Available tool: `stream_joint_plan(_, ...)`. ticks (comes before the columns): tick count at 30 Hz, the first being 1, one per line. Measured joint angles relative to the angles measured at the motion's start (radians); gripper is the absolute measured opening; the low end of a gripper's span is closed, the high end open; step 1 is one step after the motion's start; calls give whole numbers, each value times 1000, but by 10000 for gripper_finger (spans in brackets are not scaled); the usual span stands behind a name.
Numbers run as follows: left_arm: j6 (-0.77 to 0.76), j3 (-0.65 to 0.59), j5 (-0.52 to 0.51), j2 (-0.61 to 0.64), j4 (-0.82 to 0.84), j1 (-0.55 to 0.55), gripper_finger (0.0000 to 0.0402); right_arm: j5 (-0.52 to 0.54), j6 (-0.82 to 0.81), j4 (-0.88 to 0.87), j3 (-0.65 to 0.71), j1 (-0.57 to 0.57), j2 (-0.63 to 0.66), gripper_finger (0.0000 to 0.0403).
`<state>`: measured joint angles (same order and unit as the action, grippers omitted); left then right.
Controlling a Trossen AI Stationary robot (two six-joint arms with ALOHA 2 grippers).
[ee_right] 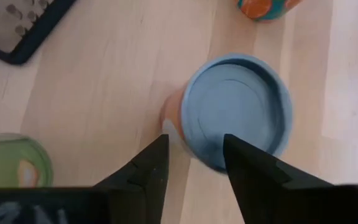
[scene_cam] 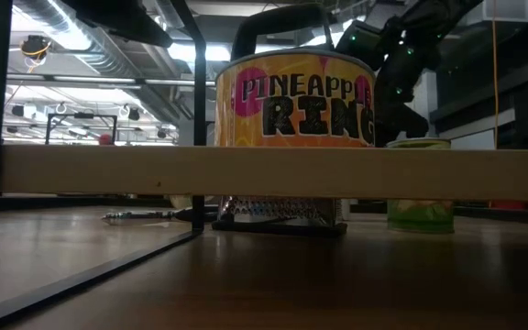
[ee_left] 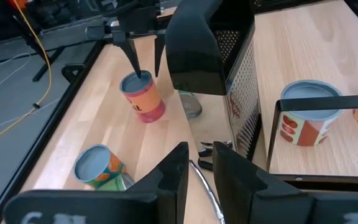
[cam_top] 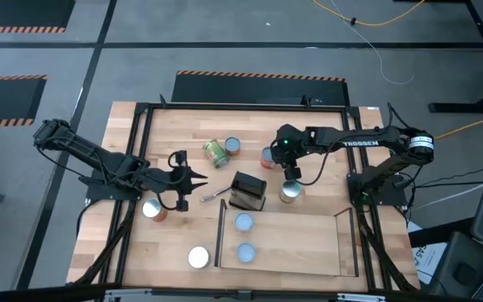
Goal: Pick and place cans onto a shelf
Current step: Put the canned mixed fruits on the shelf
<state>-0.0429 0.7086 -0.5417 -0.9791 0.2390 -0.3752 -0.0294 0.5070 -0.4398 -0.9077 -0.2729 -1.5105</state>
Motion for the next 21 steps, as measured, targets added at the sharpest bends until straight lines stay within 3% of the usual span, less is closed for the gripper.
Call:
stream_joint_plan(7,-2,0,0,0,0,0,66,-1,-9,-1,0,0,0,85)
stream_joint_plan(12,-2,0,0,0,0,0,66,-3,-106,1,-1,0,0,18)
stream_joint_plan(18,-2,-1,0,0,-1,0,66,2,-315,-12,-37,0,1,13)
stream_joint_plan(21,-2,-1,0,0,-1,0,66,72,-458,-15,-77,1,1,8)
